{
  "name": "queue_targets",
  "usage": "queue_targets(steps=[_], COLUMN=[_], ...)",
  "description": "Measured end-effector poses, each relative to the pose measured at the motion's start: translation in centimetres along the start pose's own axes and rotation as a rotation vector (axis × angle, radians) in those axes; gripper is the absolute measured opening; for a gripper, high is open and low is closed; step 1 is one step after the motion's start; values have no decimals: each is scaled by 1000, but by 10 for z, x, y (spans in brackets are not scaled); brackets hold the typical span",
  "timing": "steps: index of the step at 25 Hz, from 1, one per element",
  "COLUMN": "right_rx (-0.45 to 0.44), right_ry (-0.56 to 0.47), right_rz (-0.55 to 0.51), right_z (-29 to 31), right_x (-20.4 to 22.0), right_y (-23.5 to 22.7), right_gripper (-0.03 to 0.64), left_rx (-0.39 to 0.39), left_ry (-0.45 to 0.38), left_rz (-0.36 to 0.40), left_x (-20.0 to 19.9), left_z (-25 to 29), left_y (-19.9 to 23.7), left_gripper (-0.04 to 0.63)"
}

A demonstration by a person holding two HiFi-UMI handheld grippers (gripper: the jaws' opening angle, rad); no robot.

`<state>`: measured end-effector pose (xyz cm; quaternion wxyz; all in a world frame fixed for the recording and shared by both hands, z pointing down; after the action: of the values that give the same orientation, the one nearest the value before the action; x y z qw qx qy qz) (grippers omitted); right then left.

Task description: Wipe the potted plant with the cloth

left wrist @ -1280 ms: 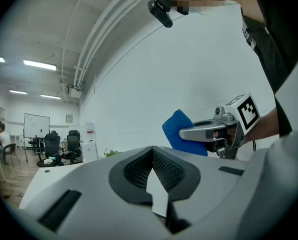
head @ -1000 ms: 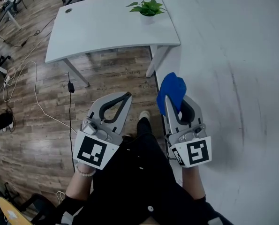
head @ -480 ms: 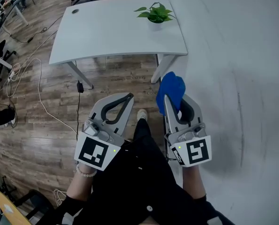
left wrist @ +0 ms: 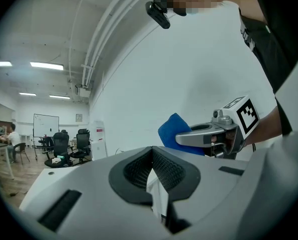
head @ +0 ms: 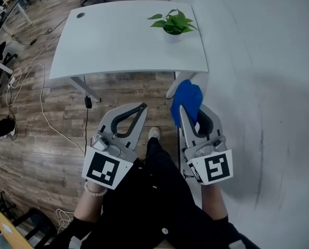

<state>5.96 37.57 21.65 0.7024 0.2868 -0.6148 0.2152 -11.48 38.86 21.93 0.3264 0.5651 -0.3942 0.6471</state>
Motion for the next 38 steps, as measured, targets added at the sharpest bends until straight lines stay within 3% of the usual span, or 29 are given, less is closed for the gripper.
queue_targets(steps=[11, 20, 38], right_rx=[-76, -129, -89], right_ry=[11, -12, -10], right_rz=[23, 21, 58], right_z=[58, 94, 101], right_x=[28, 28, 45], right_y=[-104, -162, -209], right_gripper=[89, 89, 89], left_rx=[-65, -129, -139], left_ry=[44, 46, 76], left_rz=[-10, -20, -16], left_x=[17, 11, 14], left_z=[104, 157, 195], left_y=[21, 31, 33], left_gripper=[12, 12, 14])
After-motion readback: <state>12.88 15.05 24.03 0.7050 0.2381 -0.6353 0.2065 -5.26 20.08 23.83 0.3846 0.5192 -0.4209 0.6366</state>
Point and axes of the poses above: the fingertips, and each gripper's own axes: z forward along the fingers, y to its left, x out of its underside, the point moved 7 cm from there along -z, backward along the fingers, and after that the axes turned 13 degrees about -x, right-handed, at the moved point
